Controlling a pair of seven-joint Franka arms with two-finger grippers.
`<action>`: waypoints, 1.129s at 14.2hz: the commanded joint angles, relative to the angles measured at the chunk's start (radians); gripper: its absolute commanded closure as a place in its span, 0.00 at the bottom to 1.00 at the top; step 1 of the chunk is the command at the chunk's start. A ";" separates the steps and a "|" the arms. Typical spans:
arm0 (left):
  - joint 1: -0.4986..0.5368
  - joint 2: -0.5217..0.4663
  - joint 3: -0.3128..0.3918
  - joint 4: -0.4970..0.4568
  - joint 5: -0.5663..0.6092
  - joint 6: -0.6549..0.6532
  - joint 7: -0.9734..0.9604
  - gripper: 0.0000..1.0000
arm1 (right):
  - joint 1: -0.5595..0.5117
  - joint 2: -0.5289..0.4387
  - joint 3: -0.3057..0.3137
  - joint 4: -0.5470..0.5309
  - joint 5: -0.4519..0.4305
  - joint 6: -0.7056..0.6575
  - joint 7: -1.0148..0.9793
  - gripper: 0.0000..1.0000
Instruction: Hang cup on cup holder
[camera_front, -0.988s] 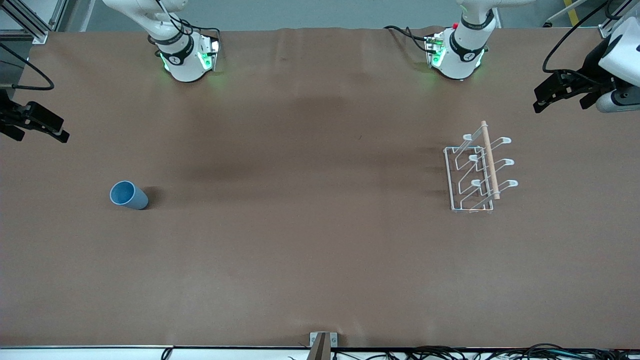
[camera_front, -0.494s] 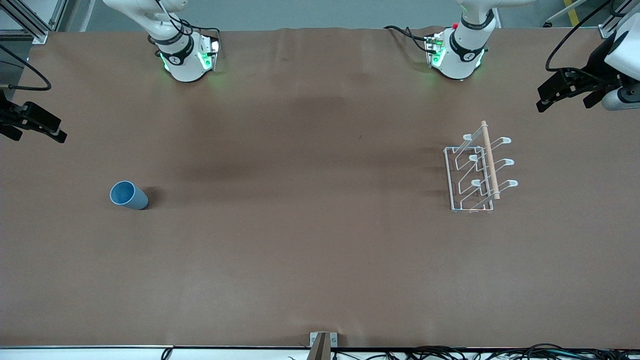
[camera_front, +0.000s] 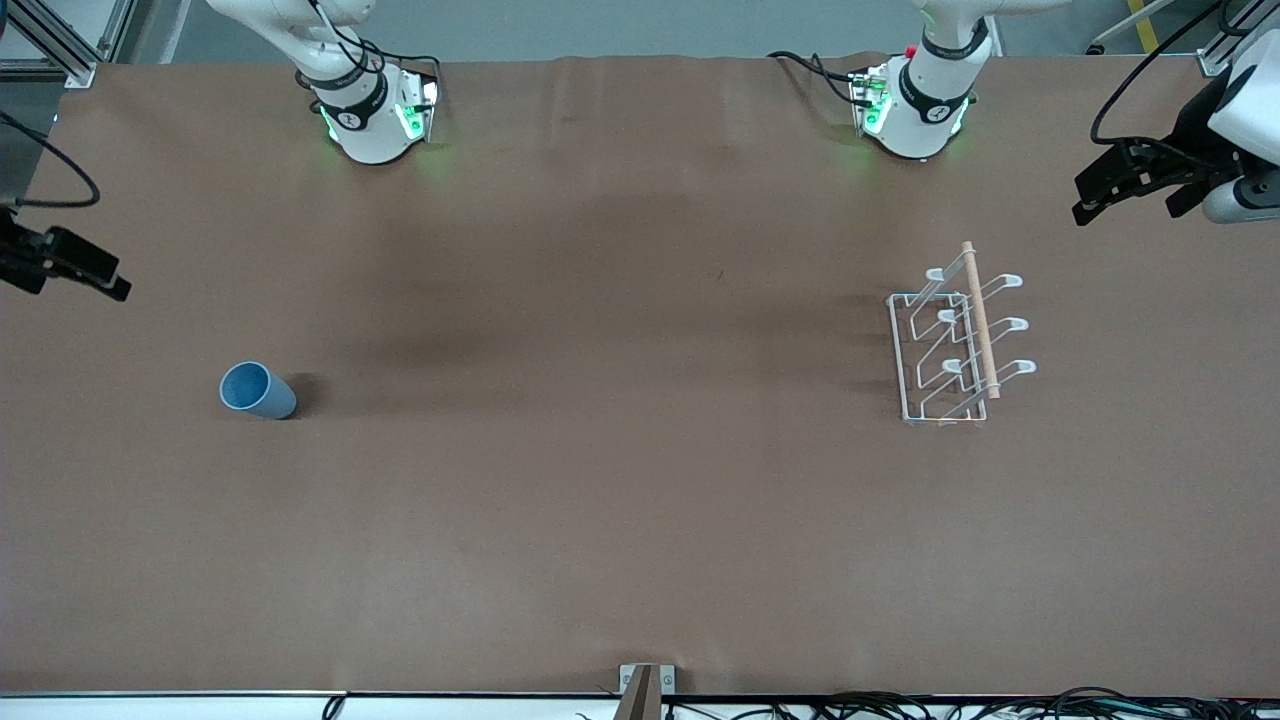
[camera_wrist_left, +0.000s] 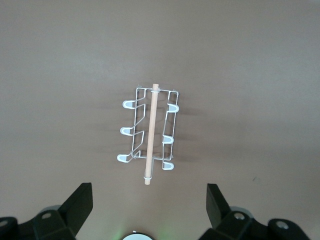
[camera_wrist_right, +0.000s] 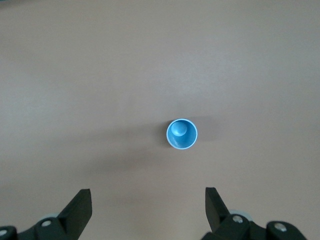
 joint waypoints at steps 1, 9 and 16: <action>0.006 0.005 -0.002 0.016 0.001 -0.018 0.016 0.00 | -0.042 0.103 0.010 -0.005 -0.013 0.060 -0.006 0.00; 0.006 0.005 -0.002 0.016 -0.002 -0.050 0.016 0.00 | -0.148 0.311 0.010 -0.139 -0.012 0.334 -0.133 0.00; 0.006 0.007 -0.002 0.016 -0.005 -0.050 0.015 0.00 | -0.140 0.311 0.012 -0.357 -0.010 0.497 -0.134 0.00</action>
